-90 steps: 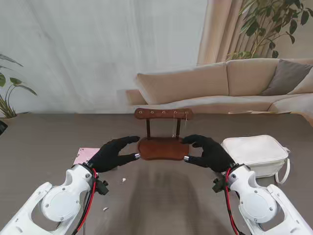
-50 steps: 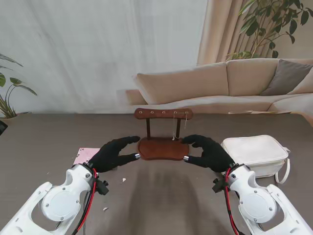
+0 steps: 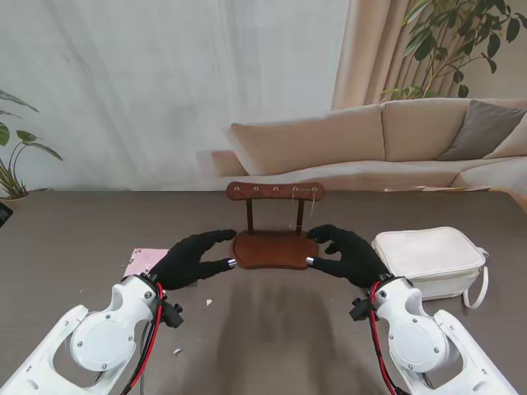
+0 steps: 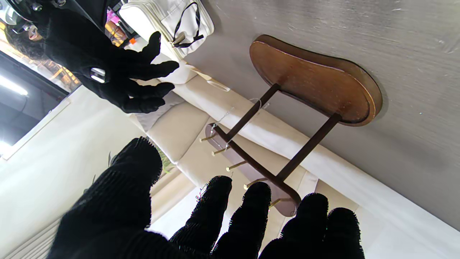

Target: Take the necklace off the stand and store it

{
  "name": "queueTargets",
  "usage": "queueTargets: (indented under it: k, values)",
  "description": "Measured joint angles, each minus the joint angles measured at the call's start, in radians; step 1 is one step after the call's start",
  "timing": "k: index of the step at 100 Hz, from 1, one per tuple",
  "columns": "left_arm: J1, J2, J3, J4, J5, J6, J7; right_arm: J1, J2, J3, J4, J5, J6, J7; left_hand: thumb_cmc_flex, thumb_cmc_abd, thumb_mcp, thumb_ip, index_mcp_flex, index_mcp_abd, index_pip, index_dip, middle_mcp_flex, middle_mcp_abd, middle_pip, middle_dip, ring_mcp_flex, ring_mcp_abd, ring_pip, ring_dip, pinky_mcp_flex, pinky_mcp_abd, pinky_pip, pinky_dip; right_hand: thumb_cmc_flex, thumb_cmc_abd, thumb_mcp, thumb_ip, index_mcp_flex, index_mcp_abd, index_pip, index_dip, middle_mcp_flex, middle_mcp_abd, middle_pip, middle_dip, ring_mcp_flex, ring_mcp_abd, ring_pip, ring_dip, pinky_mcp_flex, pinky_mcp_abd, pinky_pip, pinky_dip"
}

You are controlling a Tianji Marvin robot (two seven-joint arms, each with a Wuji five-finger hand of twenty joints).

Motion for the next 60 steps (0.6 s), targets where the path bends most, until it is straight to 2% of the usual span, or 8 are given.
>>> queueTargets:
  k: [9, 21, 30, 41, 52, 60]
  values:
    - [0.0, 0.0, -0.001, 0.0, 0.0, 0.0, 0.0, 0.016, -0.003, -0.03, 0.006, -0.031, 0.063, -0.029, 0.0, 0.0, 0.0, 0.0, 0.0, 0.0, 0.0, 0.0, 0.001, 0.0, 0.0, 0.0, 0.0, 0.0, 0.0, 0.0, 0.0, 0.0, 0.0, 0.0, 0.0, -0.001, 0.021, 0.0, 0.012, 0.0, 0.001, -0.001, 0.023, 0.001, -0.001, 0.0, 0.036, 0.002, 0.024, 0.013, 0.004, 0.0, 0.042, 0.0]
    - [0.0, 0.0, -0.001, 0.0, -0.001, -0.001, 0.0, 0.053, -0.014, -0.081, 0.03, -0.023, 0.148, -0.094, 0.0, 0.0, 0.0, 0.0, 0.0, 0.0, 0.0, 0.0, 0.001, 0.0, 0.0, 0.0, 0.0, 0.0, 0.0, 0.0, 0.0, 0.0, 0.0, 0.0, 0.0, 0.0, 0.034, 0.0, 0.012, 0.0, 0.001, -0.002, 0.047, 0.003, 0.002, 0.0, 0.071, 0.016, 0.056, 0.025, 0.004, 0.0, 0.088, 0.012]
    - [-0.001, 0.0, -0.001, 0.0, -0.008, 0.0, -0.003, 0.088, -0.027, -0.113, 0.062, -0.018, 0.2, -0.103, 0.0, 0.0, 0.0, 0.0, 0.0, 0.0, 0.0, 0.0, 0.002, 0.0, 0.0, 0.0, 0.0, 0.0, 0.0, 0.0, 0.0, 0.0, 0.0, 0.0, 0.0, 0.0, 0.034, 0.0, 0.01, 0.0, 0.001, -0.017, 0.072, 0.008, 0.003, 0.0, 0.114, 0.023, 0.092, 0.037, 0.005, 0.0, 0.126, 0.012]
    - [-0.003, 0.001, 0.001, 0.001, -0.012, 0.001, -0.007, 0.14, -0.036, -0.162, 0.107, -0.018, 0.282, -0.122, 0.0, 0.0, 0.0, 0.0, 0.0, 0.0, 0.0, 0.0, 0.013, 0.0, 0.001, 0.0, 0.0, 0.0, 0.0, 0.0, 0.0, 0.0, 0.0, 0.0, 0.0, 0.0, 0.058, 0.0, -0.024, 0.007, 0.011, -0.097, 0.109, 0.018, 0.005, 0.0, 0.16, 0.038, 0.132, 0.048, 0.005, 0.002, 0.187, 0.012]
    - [-0.004, 0.001, 0.002, 0.002, -0.012, 0.001, -0.007, 0.187, -0.049, -0.198, 0.15, -0.006, 0.34, -0.14, 0.0, 0.0, 0.0, 0.0, 0.0, 0.0, 0.0, 0.0, 0.014, 0.0, 0.001, 0.0, 0.0, 0.0, 0.0, 0.0, 0.0, 0.0, 0.0, 0.0, 0.0, 0.0, 0.058, 0.0, -0.083, 0.047, 0.035, -0.113, 0.123, 0.022, 0.016, 0.0, 0.183, 0.043, 0.16, 0.063, 0.005, 0.012, 0.226, 0.012]
    - [-0.005, 0.001, 0.002, 0.003, -0.014, 0.001, -0.008, 0.218, -0.058, -0.222, 0.174, -0.003, 0.381, -0.153, 0.0, 0.0, 0.0, 0.0, 0.0, 0.0, 0.0, 0.0, 0.016, 0.0, 0.001, 0.0, 0.0, 0.0, 0.0, 0.0, 0.0, 0.0, 0.0, 0.0, 0.0, 0.0, 0.061, 0.0, -0.083, 0.068, 0.04, -0.115, 0.134, 0.023, 0.024, 0.0, 0.209, 0.052, 0.174, 0.064, 0.006, 0.013, 0.249, 0.012]
